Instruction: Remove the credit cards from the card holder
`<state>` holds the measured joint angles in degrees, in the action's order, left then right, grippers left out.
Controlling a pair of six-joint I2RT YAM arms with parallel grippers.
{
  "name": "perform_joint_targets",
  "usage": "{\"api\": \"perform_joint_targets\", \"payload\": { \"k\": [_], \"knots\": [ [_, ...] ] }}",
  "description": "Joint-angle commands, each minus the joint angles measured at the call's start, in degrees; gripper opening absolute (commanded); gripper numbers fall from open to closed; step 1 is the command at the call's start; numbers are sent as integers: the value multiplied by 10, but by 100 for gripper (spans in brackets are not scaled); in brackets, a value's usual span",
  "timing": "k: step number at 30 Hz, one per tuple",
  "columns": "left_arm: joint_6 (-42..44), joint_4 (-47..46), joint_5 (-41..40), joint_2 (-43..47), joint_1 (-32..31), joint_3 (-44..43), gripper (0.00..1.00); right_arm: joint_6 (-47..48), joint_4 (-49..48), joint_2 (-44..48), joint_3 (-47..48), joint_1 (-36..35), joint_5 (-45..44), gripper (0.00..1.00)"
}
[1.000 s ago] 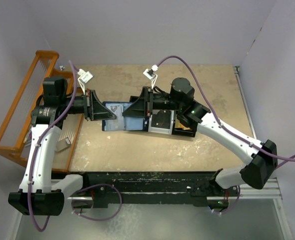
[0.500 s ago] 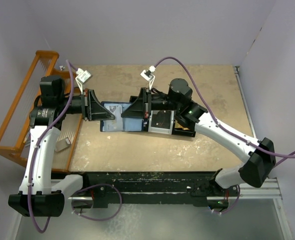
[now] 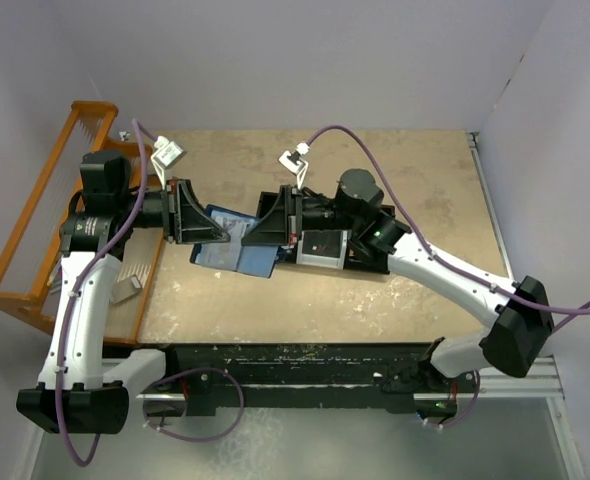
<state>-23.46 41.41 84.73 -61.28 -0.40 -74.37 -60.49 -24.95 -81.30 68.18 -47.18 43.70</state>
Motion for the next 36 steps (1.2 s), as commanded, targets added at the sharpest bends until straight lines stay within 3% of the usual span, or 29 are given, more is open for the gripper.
{"api": "perform_joint_targets", "payload": {
  "k": [1, 7, 15, 18, 19, 36],
  "knots": [
    [-5, -20, 66, 12, -4, -9, 22, -8, -32, 34, -16, 6, -1, 0],
    [-7, -20, 76, 10, -4, -9, 9, -8, -32, 49, -36, 11, -15, 0],
    [-12, -21, 70, 9, -4, -11, 10, -8, -37, 55, -43, 17, -19, 0],
    [-16, -25, 59, 8, -3, -11, 10, -17, -74, 47, -34, 16, -25, 21],
    [-19, -27, 53, 8, -4, -12, 10, -24, -87, 45, -35, 15, -24, 24],
    [-34, -39, 3, 8, -3, -9, 11, -50, -122, 0, -15, 3, -30, 30]
  ]
}}
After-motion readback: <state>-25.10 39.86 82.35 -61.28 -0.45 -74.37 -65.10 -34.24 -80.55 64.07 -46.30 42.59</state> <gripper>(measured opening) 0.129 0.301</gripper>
